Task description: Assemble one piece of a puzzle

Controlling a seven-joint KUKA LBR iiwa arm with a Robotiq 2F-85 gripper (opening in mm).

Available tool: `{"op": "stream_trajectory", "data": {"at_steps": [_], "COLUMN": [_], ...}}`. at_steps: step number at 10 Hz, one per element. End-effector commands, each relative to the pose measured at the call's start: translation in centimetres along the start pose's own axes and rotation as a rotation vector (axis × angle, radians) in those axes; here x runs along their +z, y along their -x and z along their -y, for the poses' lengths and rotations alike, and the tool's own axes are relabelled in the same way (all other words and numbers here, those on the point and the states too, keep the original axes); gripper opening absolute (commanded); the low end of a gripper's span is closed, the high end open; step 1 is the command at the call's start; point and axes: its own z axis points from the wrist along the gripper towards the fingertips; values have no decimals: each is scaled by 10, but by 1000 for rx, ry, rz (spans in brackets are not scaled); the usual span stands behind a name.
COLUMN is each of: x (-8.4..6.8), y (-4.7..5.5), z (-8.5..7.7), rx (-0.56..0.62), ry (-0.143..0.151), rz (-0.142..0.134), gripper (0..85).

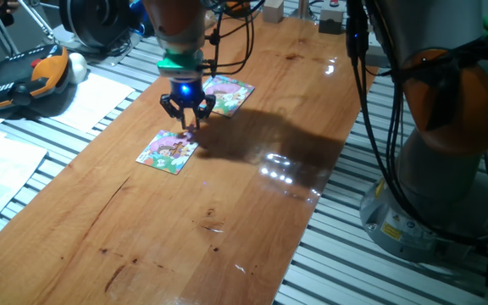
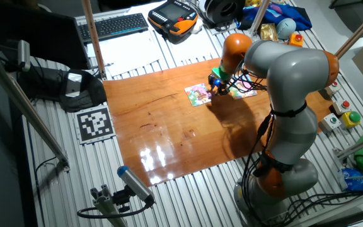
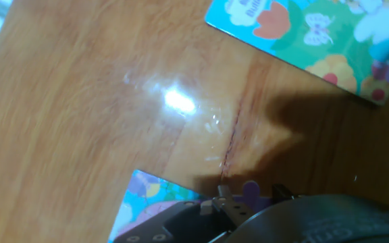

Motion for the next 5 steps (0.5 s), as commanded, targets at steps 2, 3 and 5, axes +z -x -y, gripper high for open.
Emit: {"op": "stream_trajectory", "data": {"at_steps": [2, 3, 5], "x": [-3, -4, -5], "y": [1, 0, -1], "z": [1, 1, 1], "rx": [223, 279, 359], "ry": [-9, -11, -26], "rz": [38, 53, 59], "gripper": [0, 0, 0]}}
